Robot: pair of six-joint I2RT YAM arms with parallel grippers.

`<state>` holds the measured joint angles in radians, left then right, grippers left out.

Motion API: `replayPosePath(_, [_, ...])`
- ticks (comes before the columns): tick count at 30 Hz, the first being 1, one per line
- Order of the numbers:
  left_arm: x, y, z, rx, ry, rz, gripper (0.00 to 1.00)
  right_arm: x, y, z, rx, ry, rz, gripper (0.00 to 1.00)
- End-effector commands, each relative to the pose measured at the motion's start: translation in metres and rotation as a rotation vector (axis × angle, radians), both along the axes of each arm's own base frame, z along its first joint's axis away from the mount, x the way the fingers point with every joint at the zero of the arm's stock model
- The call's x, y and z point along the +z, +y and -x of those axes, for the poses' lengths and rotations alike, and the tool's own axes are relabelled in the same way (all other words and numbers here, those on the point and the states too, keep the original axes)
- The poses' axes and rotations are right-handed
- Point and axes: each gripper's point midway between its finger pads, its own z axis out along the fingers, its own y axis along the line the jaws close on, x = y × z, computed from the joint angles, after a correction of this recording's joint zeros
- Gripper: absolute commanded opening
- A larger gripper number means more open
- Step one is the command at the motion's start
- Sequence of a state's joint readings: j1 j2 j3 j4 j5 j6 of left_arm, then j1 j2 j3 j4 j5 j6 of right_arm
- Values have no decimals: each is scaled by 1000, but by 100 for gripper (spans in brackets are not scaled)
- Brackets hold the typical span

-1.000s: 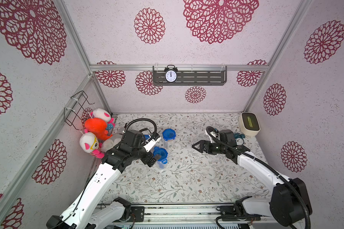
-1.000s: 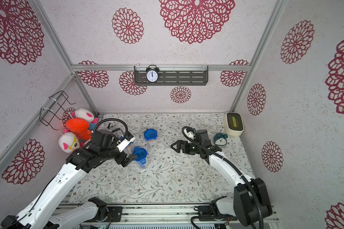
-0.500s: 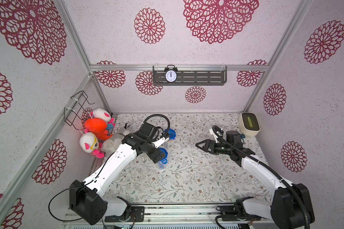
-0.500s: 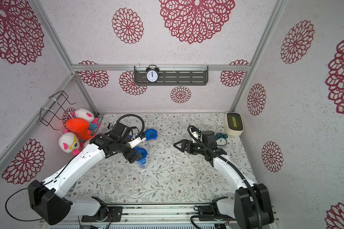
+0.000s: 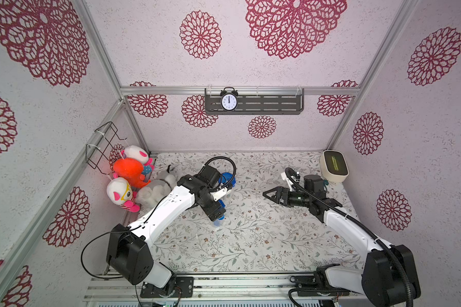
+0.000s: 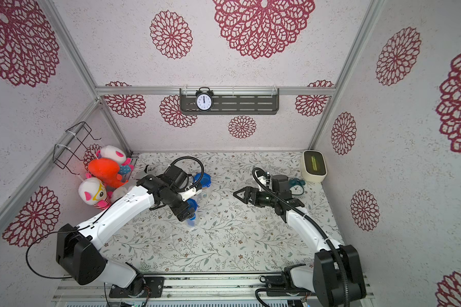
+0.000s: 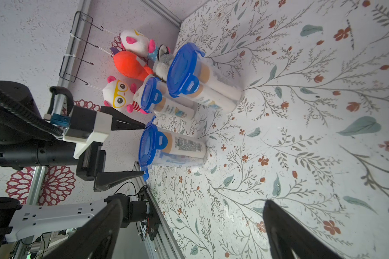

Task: Pack away toiletry kits
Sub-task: Close the fastener on the container.

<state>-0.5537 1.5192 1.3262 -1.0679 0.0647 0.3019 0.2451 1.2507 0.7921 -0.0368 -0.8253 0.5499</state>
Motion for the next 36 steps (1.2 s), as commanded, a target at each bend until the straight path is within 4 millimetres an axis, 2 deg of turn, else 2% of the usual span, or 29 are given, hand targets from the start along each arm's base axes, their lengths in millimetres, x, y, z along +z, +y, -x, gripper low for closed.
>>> replayPosePath(1, [-9, -7, 9, -39, 59, -3, 98, 14, 1, -1, 26, -65, -22, 99])
replayPosePath(17, [-37, -12, 14, -52, 134, -23, 99, 16, -3, -1, 19, -74, -33, 99])
replayPosePath(20, [-37, -13, 13, -45, 132, -17, 93, 17, -5, -1, 13, -77, -31, 99])
replayPosePath(25, [-37, -15, 14, -42, 145, -10, 74, 17, -6, -3, 7, -78, -31, 99])
replayPosePath(33, [-32, -19, 17, -56, 147, 23, 53, 14, -9, -7, -12, -76, -19, 99])
replayPosePath(36, [-33, -20, 21, -64, 159, 35, 52, 16, -11, -8, -28, -86, -8, 99])
